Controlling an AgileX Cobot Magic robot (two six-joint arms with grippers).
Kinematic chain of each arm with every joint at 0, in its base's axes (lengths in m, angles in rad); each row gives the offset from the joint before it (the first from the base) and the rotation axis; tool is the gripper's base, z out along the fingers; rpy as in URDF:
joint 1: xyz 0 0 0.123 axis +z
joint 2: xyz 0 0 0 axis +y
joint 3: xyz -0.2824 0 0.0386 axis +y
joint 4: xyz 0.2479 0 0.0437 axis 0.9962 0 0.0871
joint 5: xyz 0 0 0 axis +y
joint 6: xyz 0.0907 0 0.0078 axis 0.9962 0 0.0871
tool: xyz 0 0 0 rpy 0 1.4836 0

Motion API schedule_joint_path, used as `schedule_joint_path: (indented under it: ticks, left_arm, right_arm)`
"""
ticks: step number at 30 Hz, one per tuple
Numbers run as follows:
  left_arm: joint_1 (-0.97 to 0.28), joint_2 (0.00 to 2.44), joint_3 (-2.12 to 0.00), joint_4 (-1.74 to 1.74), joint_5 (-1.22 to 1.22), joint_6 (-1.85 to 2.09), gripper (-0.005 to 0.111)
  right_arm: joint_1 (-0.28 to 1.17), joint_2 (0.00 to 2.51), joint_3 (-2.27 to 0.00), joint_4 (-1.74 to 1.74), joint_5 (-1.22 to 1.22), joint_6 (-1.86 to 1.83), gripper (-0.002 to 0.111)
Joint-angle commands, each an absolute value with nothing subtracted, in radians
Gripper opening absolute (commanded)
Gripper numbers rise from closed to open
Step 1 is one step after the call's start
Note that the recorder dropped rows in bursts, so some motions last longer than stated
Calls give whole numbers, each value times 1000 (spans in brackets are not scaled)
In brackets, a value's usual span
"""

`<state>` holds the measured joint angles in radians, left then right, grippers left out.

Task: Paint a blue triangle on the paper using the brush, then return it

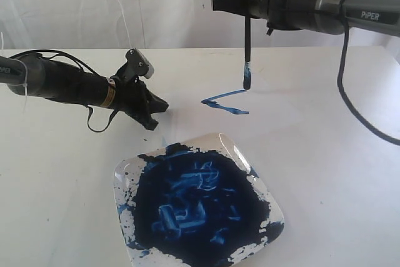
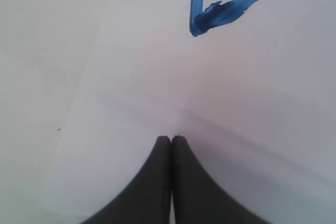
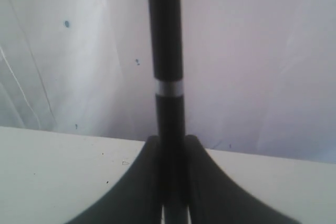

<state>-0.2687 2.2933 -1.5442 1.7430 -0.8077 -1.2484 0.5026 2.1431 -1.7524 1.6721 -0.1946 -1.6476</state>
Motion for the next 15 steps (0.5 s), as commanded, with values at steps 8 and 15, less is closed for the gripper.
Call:
schedule_joint_path:
  ticks: [8,15]
  left_arm:
    - [-268,2293,-1549,1744,-817,-1252,0]
    - [-268,2293,-1549,1744,-817,-1252,0]
  right_arm:
    - [498,2175,-1779,1645,-183,-1641,0]
    - [498,2179,-1791,1640,-182,-1641,0]
